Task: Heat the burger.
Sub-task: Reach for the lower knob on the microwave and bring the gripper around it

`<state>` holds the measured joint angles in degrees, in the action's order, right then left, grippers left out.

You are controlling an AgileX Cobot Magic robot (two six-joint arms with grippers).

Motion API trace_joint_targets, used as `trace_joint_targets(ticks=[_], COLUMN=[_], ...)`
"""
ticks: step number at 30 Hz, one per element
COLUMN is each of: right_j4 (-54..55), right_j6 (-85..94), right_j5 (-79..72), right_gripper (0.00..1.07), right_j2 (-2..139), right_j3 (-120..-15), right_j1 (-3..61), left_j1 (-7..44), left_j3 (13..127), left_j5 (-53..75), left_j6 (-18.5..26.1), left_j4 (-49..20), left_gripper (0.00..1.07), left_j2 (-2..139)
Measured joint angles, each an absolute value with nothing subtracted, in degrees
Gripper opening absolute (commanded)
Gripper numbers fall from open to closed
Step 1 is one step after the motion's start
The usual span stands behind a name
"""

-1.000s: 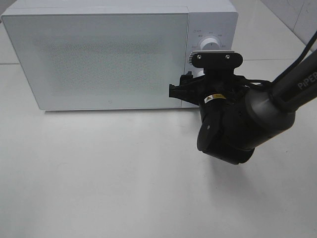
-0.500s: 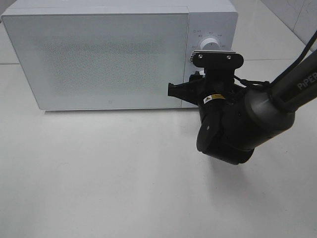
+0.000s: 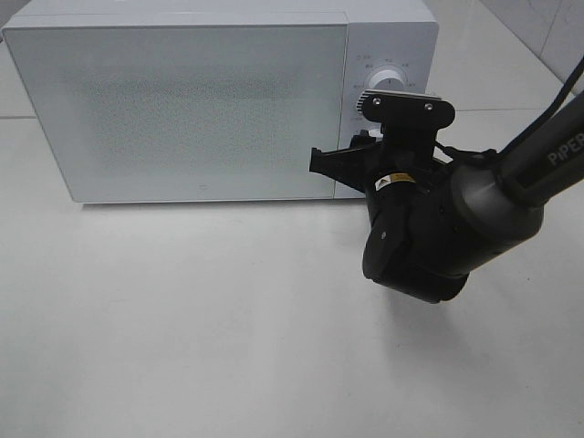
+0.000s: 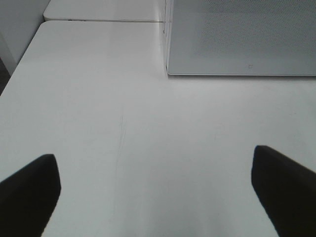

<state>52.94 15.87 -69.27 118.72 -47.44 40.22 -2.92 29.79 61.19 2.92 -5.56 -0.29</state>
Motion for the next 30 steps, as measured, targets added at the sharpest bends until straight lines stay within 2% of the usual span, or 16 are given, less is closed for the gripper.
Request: trace_joint_targets(ticks=[19, 30], right_j4=[52.8, 52.3], right_j6=[-3.2, -21.4], right_j5=[-69.4, -69.6], right_gripper=[0.02, 0.02], right_j2=[118.7, 118.7], right_j3=[-47.4, -47.2], right_j1=[40.1, 39.8], left_j1=[-2.9, -2.9], left_j3=[29.8, 29.8], left_j5=[61.2, 61.2], left_j6=[2.9, 2.9], left_j4=[-5.6, -5.6], left_gripper=[0.98, 0.98], left_j2=[-0.3, -0.3])
